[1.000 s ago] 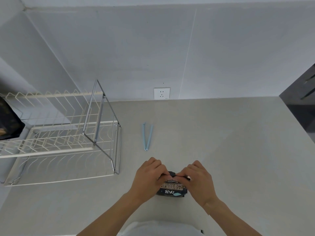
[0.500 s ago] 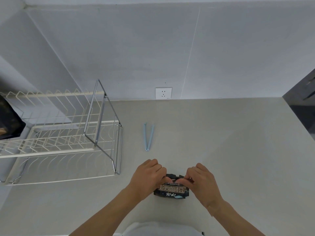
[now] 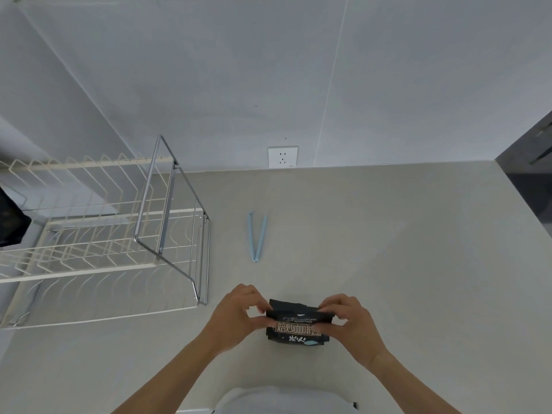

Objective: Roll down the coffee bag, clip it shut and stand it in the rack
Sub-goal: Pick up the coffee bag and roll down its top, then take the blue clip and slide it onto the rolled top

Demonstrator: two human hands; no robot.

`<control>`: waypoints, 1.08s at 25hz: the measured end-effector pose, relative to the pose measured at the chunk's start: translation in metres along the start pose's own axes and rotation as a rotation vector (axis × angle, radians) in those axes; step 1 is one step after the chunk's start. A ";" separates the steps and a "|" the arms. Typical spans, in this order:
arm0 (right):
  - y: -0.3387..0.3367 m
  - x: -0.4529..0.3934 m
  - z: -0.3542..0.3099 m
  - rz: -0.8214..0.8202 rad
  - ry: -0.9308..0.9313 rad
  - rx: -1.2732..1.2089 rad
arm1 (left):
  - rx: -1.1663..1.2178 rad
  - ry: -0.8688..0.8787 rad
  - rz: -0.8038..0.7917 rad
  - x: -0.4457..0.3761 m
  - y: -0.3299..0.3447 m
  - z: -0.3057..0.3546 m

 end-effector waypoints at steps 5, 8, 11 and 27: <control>0.005 -0.004 0.009 -0.007 0.018 0.008 | 0.284 -0.333 -0.266 -0.006 0.004 -0.030; 0.005 -0.004 0.010 -0.014 0.016 0.005 | 0.277 -0.405 -0.334 -0.029 -0.006 -0.044; 0.004 -0.004 0.008 -0.022 0.005 0.003 | 0.095 -0.417 -0.050 -0.068 -0.027 -0.060; 0.006 -0.007 0.012 -0.029 0.012 0.000 | -0.601 -0.249 0.150 -0.123 -0.016 -0.063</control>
Point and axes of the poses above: each hand's wrist, its own x-axis away from the middle knuckle, its own y-axis out of the palm, z = x × y, the point moved 7 cm from there along -x, towards the middle knuckle, and after that the axes turned 7 degrees about x, right-handed, at the moved point
